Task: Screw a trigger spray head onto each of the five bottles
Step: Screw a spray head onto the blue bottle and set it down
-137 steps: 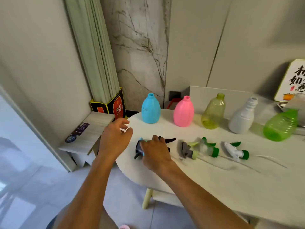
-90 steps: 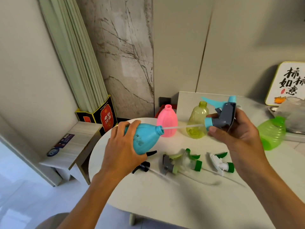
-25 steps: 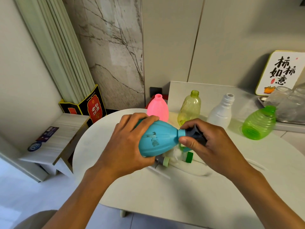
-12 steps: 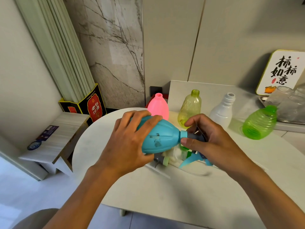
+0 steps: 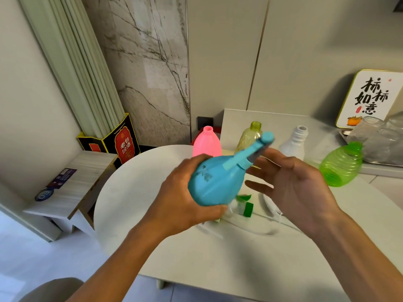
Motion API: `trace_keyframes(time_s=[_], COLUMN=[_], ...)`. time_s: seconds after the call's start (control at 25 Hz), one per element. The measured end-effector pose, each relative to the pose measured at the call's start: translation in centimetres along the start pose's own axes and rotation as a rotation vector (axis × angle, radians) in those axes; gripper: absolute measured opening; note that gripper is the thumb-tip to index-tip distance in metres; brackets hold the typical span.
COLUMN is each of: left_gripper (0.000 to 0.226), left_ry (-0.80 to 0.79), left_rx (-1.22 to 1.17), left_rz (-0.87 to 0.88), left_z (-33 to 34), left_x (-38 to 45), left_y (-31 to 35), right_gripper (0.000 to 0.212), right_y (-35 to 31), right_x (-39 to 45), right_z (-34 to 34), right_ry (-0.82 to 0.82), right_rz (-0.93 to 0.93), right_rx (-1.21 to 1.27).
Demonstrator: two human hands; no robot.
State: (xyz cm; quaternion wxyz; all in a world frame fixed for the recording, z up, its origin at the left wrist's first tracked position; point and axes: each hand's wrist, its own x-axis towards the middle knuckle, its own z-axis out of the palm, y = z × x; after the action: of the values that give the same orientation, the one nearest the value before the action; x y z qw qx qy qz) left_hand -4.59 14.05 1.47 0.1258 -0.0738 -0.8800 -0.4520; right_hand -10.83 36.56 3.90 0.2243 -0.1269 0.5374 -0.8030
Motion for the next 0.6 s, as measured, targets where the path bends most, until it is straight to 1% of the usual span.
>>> trace_keyframes(time_s=[0.08,0.12,0.16,0.2,0.32,0.36,0.4,0.44,0.52,0.6], left_gripper=[0.082,0.079,0.076,0.076,0.081,0.080,0.078,0.076,0.074,0.072], left_ry=[-0.183,-0.254,-0.282,-0.269,-0.096,-0.083,-0.112,-0.171,-0.315,-0.421], left_rx=[-0.274,-0.361,-0.400,-0.390,-0.195,-0.185,-0.227,-0.296,-0.415,-0.487], left_rz=[-0.133,-0.157,-0.161,-0.150,-0.097,-0.093,-0.108,-0.132,-0.179,-0.190], left_z=[0.2,0.4,0.7,1.0,1.8,2.0,2.2,2.2,1.8,1.3], left_x=[-0.1,-0.2,-0.5,-0.7,-1.0,-1.1,-1.1,-1.0,-0.7,-0.5], left_y=[0.0,0.1,0.2,0.4,0.7,0.7,0.8,0.8,0.7,0.6], right_gripper=[0.043,0.044,0.044,0.045,0.049,0.048,0.049,0.051,0.053,0.047], right_y=[0.6,1.0,1.3,1.5,2.0,2.2,2.2,2.2,1.7,1.0], right_x=[0.1,0.1,0.1,0.2,0.4,0.5,0.5,0.5,0.3,0.0], right_z=[0.5,0.7,1.0,1.2,1.7,1.8,1.9,1.8,1.4,0.9], right_ry=[-0.146,-0.167,-0.149,-0.100,0.118,0.146,0.145,0.114,-0.021,-0.156], right_rz=[-0.075,-0.101,-0.121,-0.146,-0.217,-0.223,-0.217,-0.201,-0.172,-0.164], right_rx=[0.016,0.015,0.013,0.004,-0.066,-0.066,-0.043,-0.010,0.025,0.006])
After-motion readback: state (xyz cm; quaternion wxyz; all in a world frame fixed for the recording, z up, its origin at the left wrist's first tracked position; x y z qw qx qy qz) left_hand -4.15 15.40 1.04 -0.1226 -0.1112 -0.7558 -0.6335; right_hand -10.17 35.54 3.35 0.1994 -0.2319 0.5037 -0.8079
